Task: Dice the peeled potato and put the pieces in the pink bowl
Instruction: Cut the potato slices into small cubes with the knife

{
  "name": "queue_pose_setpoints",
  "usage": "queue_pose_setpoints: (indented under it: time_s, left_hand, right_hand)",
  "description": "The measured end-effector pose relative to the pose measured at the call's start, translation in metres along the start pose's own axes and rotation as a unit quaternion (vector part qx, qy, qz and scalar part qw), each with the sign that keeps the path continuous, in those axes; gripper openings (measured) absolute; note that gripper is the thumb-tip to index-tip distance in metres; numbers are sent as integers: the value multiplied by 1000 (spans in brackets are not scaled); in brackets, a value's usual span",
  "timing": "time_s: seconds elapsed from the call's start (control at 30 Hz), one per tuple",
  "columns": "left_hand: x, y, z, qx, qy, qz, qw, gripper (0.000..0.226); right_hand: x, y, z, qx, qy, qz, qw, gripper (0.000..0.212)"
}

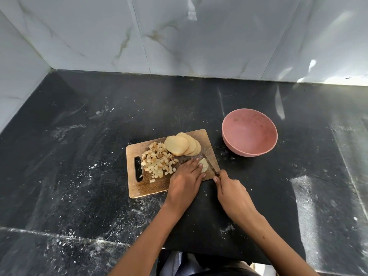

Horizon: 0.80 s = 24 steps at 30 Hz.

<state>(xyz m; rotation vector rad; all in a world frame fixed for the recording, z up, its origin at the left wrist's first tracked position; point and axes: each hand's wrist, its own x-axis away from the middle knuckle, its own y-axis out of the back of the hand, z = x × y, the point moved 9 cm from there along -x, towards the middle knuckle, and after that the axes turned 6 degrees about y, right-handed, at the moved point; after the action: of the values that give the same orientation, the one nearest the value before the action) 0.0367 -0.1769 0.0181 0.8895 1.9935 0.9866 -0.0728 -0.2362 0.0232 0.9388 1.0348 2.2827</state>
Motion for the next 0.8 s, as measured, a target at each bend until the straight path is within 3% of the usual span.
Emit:
queue_pose_setpoints:
  time_s: [0.2, 0.37, 0.53, 0.8]
  left_hand:
    - [2, -5, 0, -2, -13, -2, 1000, 32]
    - [3, -9, -3, -3, 3, -17, 1000, 39]
    - [4, -11, -7, -23, 2, -31, 999, 38]
    - [7, -12, -5, -20, -5, -40, 999, 37]
  right_hand:
    - [-8, -12, 0, 44, -41, 38, 998, 36]
    - [-12, -16, 2, 38, -76, 50, 995, 28]
    - [8, -23, -6, 36, -79, 62, 994, 17]
    - [31, -26, -18, 24, -59, 53, 997, 21]
